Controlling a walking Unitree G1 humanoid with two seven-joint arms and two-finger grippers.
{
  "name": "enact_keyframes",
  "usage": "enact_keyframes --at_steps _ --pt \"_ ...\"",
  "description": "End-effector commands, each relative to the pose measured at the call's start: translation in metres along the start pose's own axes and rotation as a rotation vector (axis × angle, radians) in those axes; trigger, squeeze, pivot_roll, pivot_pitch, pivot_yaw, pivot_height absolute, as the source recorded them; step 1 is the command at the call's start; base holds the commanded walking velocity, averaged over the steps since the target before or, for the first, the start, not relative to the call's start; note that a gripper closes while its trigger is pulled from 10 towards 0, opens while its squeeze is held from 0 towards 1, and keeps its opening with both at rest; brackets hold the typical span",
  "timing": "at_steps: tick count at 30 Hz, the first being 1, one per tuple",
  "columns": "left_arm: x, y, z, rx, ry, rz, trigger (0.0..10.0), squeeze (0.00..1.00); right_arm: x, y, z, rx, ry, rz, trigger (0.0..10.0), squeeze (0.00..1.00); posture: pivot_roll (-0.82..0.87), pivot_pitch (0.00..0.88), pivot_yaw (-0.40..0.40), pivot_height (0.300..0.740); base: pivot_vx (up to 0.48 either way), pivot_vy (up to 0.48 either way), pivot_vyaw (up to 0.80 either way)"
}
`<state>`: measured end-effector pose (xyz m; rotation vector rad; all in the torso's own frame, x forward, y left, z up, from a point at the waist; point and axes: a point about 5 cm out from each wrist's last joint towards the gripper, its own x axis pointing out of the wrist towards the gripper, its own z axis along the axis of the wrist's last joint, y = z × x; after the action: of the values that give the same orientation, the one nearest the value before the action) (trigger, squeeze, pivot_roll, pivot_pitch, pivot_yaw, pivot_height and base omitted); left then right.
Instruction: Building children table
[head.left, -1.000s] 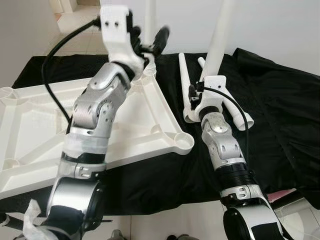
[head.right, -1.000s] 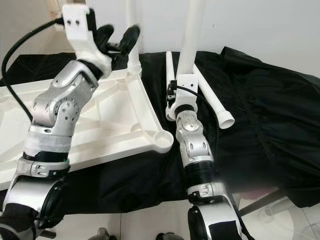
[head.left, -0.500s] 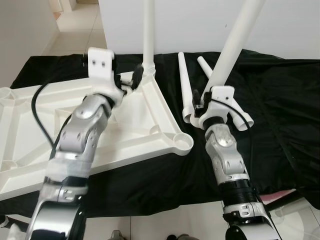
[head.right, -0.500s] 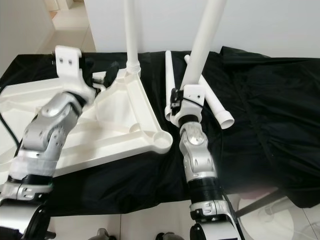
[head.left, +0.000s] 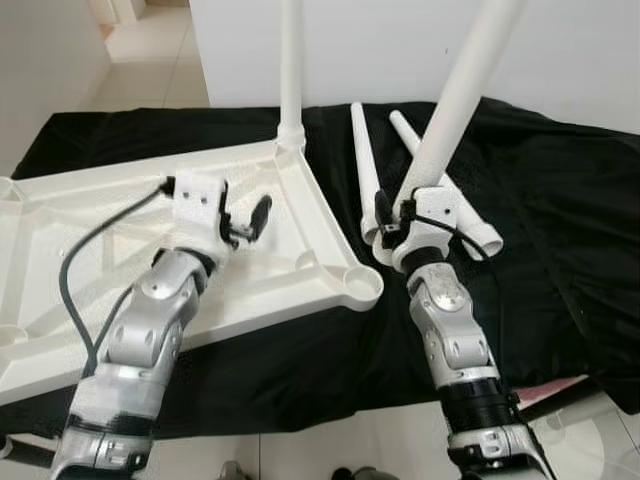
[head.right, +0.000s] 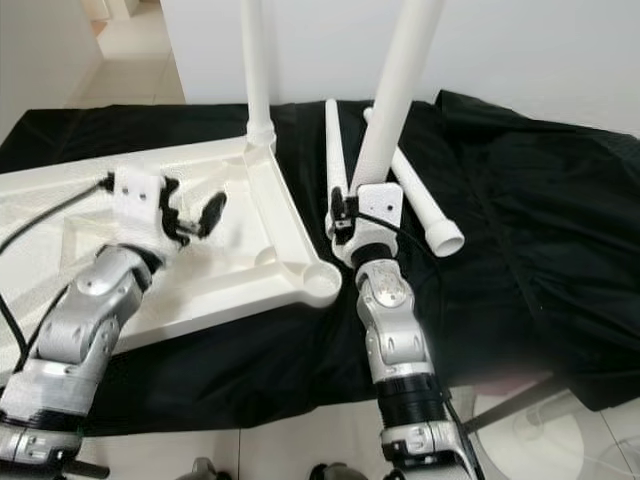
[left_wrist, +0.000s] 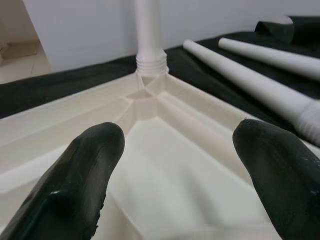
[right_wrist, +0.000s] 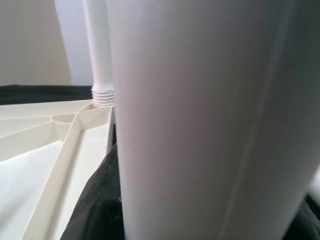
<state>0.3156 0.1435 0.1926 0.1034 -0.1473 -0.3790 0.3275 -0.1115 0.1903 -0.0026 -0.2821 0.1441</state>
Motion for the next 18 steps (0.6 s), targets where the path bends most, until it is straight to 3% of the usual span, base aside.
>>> enact_keyframes --at_steps 1,4,9,13,18 --pt "-0.006 -0.012 0.001 0.009 -0.015 -0.188 10.0 0.0 -0.003 0.003 0.004 0.013 -0.025 0.021 10.0 0.0 -0.03 0.118 -0.018 0.74 0.0 0.0 0.0" --pt "-0.008 -0.013 0.0 0.0 -0.015 -0.198 10.0 0.0 -0.003 0.003 0.004 0.013 -0.025 0.025 10.0 0.0 -0.03 0.12 -0.019 0.74 0.0 0.0 0.0" --pt "-0.025 -0.02 -0.007 -0.025 -0.027 -0.319 10.0 0.0 -0.004 0.002 0.002 0.009 -0.014 0.02 10.0 0.0 -0.03 0.12 -0.023 0.74 0.0 0.0 0.0" --pt "-0.031 -0.025 -0.006 -0.039 -0.021 -0.375 10.0 0.0 -0.004 0.003 0.002 0.007 -0.014 0.026 10.0 0.0 -0.03 0.116 -0.023 0.74 0.0 0.0 0.0" --pt "-0.035 -0.037 -0.007 -0.004 -0.01 -0.457 10.0 0.0 -0.005 0.004 0.002 0.008 -0.015 0.039 10.0 0.0 -0.02 0.109 -0.029 0.74 0.0 0.0 0.0"
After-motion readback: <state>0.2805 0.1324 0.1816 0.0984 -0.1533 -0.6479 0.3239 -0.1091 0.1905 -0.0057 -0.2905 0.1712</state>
